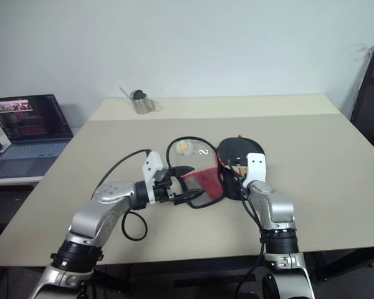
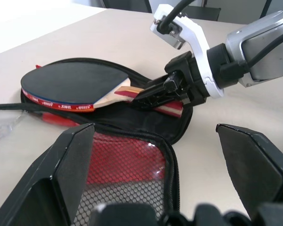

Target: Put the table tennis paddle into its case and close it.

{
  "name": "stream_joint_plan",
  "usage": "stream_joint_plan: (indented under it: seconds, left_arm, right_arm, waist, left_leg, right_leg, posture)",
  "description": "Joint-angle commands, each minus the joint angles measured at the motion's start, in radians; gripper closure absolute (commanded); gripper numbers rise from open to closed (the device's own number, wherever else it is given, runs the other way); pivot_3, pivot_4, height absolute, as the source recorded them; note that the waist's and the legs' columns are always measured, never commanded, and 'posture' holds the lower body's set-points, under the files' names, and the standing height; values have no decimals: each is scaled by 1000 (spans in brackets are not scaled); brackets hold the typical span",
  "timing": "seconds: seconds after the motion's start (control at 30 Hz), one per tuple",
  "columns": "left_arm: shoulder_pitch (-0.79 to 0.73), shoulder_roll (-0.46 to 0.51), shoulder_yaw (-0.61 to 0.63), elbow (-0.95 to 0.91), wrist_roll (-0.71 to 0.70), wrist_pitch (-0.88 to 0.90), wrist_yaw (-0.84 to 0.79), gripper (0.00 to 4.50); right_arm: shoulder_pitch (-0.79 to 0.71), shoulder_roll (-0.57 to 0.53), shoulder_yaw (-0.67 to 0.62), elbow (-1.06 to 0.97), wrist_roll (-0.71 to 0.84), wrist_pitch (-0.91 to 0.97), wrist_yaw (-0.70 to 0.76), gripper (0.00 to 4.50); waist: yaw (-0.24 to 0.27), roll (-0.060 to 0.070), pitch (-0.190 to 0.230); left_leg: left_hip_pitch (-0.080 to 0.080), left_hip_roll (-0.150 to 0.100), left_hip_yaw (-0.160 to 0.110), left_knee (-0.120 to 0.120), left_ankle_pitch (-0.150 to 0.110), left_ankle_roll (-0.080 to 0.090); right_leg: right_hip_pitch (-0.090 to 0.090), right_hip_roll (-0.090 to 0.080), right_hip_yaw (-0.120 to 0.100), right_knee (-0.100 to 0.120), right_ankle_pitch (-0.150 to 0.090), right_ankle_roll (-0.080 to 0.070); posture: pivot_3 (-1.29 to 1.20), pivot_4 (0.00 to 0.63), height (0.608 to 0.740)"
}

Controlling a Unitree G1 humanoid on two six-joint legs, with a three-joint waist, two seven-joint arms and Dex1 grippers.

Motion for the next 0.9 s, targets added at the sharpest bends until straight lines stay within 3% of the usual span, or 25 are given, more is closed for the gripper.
stream_joint_plan:
  seconds: [0.03, 0.2, 0.53, 0.9]
  left_arm:
    - [-5, 8, 18, -46, -3, -14, -1, 0]
    - [-5, 7, 17, -44, -2, -16, -2, 0]
    - [-1, 5, 17, -47, -3, -14, 3, 0]
    - [12, 4, 29, -46, -5, -16, 23, 0]
  right_arm:
    - [-14, -7, 5, -15, -16, -37, -9, 3374]
    - [-11, -5, 3, -7, -32, -50, -17, 3374]
    - [-16, 12, 20, -46, -27, -46, -5, 41]
    - [-8, 19, -15, -199, 60, 105, 49, 13]
  waist:
    - [0, 0, 0]
    - [-1, 0, 0]
    - [-2, 0, 0]
    - [-1, 0, 0]
  left_leg:
    - [0, 0, 0, 0, 0, 0]
    - [0, 0, 0, 0, 1, -1]
    - [0, 0, 0, 0, 1, -1]
    - [1, 1, 0, 0, 1, -2]
  right_leg:
    - [0, 0, 0, 1, 0, 0]
    - [0, 0, 0, 2, 0, -1]
    - [0, 0, 0, 2, 0, -1]
    - [-1, 1, 0, 2, 0, -1]
  posture:
    - [0, 150, 740]
    - [0, 150, 740]
    - [0, 150, 740]
    - [0, 150, 740]
